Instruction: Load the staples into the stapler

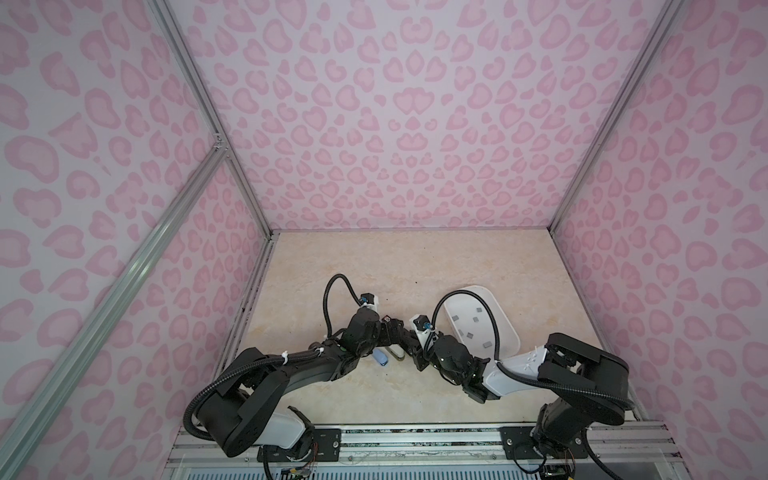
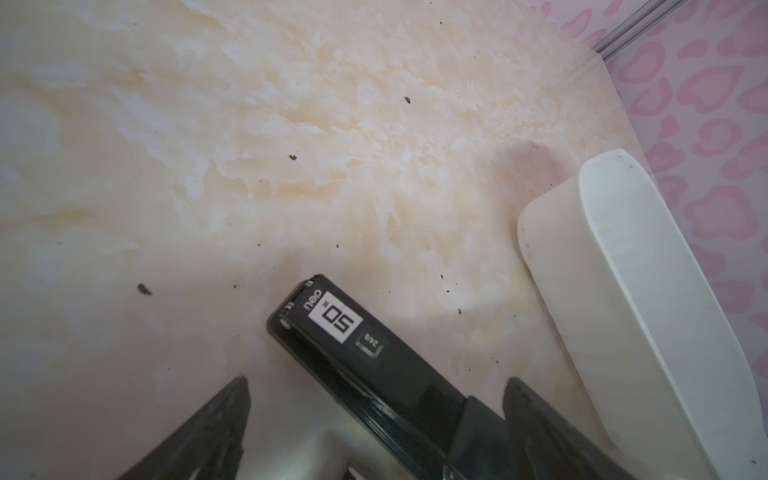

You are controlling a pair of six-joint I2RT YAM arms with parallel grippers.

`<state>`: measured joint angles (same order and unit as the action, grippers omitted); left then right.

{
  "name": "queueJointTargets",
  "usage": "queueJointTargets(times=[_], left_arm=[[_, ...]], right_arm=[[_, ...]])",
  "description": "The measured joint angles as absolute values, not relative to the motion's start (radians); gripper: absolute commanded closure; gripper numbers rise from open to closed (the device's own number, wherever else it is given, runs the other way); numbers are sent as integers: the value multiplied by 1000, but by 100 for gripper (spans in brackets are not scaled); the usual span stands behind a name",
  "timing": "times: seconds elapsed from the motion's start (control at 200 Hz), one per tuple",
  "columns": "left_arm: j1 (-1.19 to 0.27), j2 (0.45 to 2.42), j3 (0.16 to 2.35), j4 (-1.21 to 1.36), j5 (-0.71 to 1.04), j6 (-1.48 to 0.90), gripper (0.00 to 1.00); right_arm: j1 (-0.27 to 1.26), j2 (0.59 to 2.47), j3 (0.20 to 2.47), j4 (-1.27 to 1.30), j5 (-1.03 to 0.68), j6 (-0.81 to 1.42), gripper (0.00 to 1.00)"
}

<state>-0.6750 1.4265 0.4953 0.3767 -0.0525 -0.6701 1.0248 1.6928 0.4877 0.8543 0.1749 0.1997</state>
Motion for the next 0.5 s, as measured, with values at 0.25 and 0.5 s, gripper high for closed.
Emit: queueJointTargets(times=[0.25, 0.5], left_arm=[[-672, 1468, 495, 396, -52, -671, 4], [-657, 1446, 496, 391, -49, -673, 4]], right_arm=[[1024, 1815, 466, 1061, 202, 223, 80], [1025, 1740, 467, 989, 199, 243, 62]])
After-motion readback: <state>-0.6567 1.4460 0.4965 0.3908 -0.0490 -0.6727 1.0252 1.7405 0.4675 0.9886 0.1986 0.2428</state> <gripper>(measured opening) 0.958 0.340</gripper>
